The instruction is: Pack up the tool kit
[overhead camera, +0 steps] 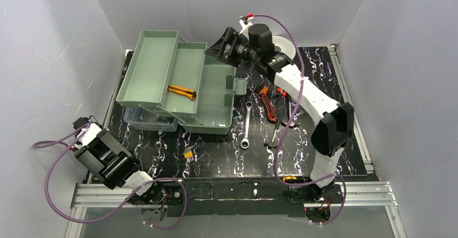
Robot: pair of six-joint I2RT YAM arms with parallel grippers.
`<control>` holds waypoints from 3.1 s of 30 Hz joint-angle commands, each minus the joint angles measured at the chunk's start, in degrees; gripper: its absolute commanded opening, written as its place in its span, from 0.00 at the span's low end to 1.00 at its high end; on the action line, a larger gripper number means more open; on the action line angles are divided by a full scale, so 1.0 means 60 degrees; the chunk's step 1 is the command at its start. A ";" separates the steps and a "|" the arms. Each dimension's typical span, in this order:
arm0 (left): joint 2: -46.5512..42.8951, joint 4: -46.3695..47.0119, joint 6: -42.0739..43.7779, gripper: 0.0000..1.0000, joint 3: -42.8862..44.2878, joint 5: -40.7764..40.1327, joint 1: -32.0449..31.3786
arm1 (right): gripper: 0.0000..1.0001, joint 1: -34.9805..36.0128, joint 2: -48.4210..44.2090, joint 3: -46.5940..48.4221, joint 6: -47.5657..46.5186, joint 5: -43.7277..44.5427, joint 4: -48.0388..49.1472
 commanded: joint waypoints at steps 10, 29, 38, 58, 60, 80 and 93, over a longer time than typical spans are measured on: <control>0.0105 -0.0543 -0.0221 0.00 0.0097 0.0389 -0.0114 | 0.81 -0.0843 -0.2014 -0.1772 0.0476 -0.0235 0.1925; -0.7973 -0.2541 -0.0261 0.00 0.2170 0.2331 -0.1902 | 0.76 -0.0838 -0.1282 -0.1282 0.0020 -0.0408 0.1386; -0.6791 -0.2487 0.0019 0.00 0.4957 0.5572 -0.2550 | 0.76 -0.0860 -0.1392 -0.1564 -0.0579 0.0071 0.0891; -0.0576 -0.1868 0.1403 0.00 0.8632 0.1341 -1.0790 | 0.77 -0.1171 -0.5009 -0.6153 -0.2506 0.2083 0.0143; 0.0039 -0.1730 0.1730 0.00 0.8896 0.1291 -1.0915 | 0.77 -0.1189 -0.5401 -0.6671 -0.2743 0.2450 -0.0103; 0.4318 -0.0862 0.3248 0.18 1.0179 0.0506 -1.0965 | 0.80 -0.1189 -0.7178 -1.0283 -0.2445 0.4424 -0.1542; 0.3526 -0.1399 0.2798 0.98 1.0941 0.1748 -1.1030 | 0.81 -0.2115 -0.3888 -0.7492 -0.4409 0.3811 -0.2987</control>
